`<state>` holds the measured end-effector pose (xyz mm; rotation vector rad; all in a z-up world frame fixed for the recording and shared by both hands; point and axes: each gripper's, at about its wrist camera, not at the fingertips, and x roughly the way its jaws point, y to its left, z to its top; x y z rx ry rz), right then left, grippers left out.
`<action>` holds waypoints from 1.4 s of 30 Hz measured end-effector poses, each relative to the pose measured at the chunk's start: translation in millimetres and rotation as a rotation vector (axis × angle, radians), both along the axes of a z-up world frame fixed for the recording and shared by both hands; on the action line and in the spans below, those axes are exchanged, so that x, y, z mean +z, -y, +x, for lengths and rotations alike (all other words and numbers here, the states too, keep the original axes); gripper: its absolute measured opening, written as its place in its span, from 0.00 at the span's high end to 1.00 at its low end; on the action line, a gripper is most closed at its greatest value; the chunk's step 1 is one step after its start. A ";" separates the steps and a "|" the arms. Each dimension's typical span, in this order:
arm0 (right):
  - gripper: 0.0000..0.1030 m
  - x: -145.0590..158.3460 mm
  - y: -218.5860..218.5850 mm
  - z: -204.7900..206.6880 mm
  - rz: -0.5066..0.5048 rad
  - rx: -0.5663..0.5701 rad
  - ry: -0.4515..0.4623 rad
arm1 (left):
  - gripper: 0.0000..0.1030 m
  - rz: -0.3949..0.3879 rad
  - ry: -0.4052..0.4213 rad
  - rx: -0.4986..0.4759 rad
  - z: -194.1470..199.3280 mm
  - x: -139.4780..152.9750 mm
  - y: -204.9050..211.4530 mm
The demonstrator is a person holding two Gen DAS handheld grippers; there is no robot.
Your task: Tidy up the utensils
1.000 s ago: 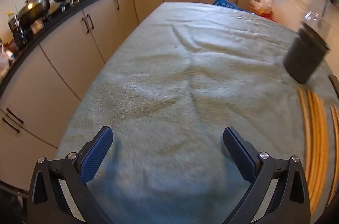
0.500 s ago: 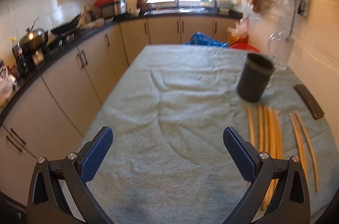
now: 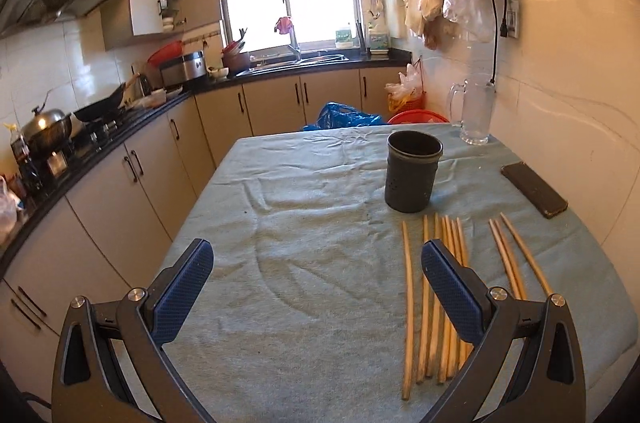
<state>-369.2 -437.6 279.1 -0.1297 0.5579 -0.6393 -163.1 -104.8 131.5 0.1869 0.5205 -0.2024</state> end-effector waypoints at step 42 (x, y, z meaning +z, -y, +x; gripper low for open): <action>0.01 -184.6 -137.3 92.8 0.250 0.109 -0.021 | 0.00 -0.019 -0.177 -0.016 -9.2 -44.9 8.3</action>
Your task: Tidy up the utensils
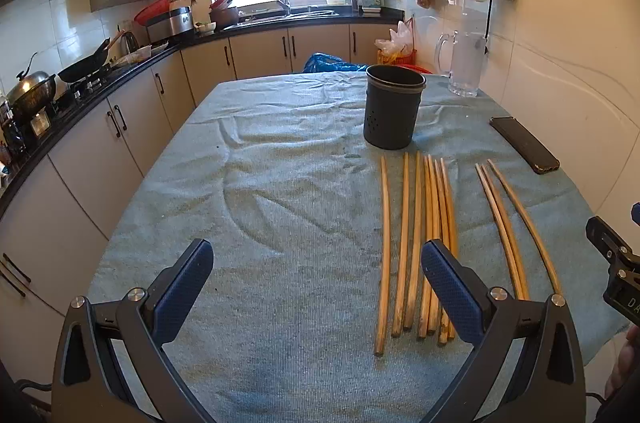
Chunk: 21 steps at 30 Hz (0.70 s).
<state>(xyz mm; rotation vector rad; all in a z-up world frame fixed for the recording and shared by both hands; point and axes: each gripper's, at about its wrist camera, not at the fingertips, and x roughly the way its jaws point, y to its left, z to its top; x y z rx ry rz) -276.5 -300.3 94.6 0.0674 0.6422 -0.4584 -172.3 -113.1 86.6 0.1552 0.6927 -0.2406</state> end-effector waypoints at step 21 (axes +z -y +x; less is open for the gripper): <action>0.01 -10.5 1.4 8.8 0.040 0.003 -0.024 | 0.00 0.012 -0.042 0.001 7.3 -11.0 4.1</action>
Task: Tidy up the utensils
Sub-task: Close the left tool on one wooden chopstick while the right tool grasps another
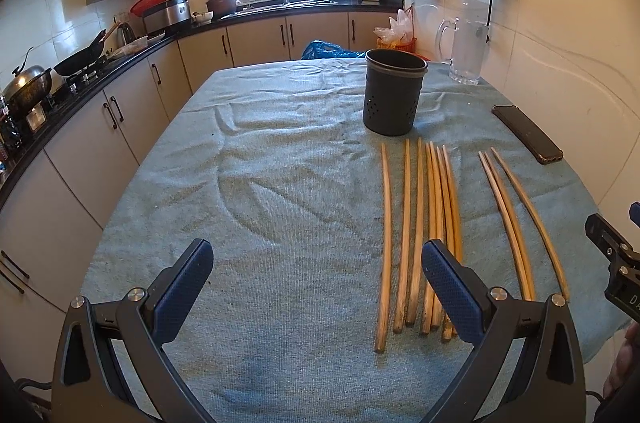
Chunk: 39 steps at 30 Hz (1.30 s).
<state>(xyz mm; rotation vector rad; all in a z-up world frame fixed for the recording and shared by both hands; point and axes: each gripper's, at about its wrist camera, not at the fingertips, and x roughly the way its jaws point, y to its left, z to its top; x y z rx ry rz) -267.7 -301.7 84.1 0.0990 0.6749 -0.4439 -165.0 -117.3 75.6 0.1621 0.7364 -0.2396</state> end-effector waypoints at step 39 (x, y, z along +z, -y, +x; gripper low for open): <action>0.56 -66.5 80.8 151.1 0.216 0.143 -0.331 | 0.55 -0.093 -0.411 -0.205 176.1 -58.6 75.3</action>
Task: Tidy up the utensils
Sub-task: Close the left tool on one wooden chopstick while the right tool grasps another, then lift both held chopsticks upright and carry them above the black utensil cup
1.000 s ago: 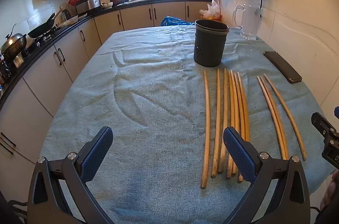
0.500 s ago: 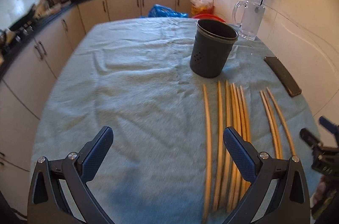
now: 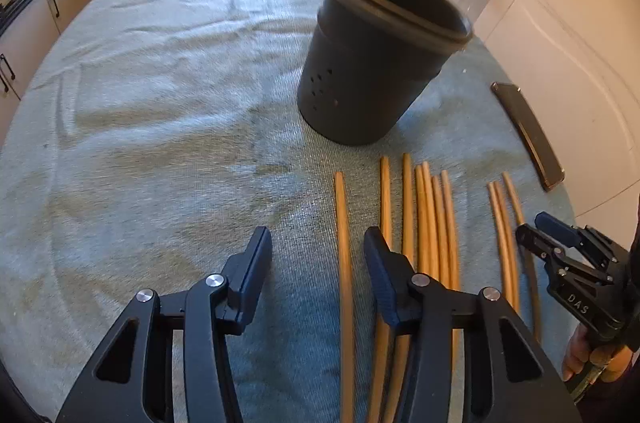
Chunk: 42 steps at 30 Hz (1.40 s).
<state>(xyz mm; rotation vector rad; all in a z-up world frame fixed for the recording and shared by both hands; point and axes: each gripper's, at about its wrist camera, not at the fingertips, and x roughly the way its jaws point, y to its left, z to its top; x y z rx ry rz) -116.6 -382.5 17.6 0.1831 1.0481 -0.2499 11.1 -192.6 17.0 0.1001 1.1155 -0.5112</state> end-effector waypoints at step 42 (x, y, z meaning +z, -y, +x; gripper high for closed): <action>0.94 159.6 -46.0 -88.7 -0.020 0.064 0.461 | 0.95 -0.124 0.480 0.027 -132.0 163.4 -71.6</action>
